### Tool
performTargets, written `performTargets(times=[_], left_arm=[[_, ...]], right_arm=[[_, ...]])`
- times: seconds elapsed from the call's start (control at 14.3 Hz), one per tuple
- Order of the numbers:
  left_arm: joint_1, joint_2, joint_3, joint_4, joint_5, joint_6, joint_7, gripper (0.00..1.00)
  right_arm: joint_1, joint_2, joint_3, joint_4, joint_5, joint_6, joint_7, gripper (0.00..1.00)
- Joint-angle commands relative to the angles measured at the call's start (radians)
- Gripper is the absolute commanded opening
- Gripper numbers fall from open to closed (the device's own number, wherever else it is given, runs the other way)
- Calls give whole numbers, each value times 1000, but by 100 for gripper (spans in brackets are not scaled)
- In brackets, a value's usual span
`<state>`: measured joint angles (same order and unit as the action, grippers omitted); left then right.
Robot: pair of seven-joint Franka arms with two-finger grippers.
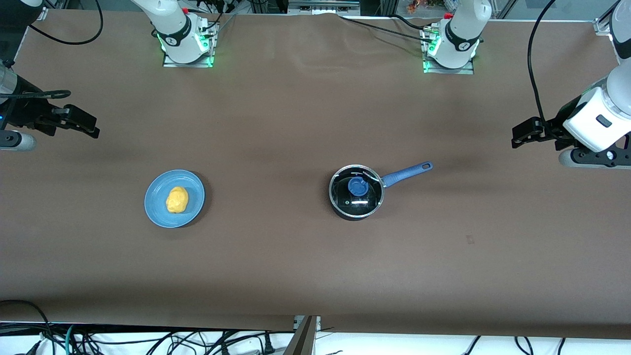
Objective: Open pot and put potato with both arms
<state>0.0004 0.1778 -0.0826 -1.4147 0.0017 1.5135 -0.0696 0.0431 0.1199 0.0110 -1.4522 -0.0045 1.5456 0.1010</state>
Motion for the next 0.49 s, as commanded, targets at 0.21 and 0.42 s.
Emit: performTargets(times=[0.21,0.42], left_arm=[[1,12,-5,30,12,-33,-9,100],[3,12,-5,30,12,-41,-7,100]], right_arm=[[1,-42,0,-45,9,14,2,100],[1,-34,-2,-40,9,22,2,100]])
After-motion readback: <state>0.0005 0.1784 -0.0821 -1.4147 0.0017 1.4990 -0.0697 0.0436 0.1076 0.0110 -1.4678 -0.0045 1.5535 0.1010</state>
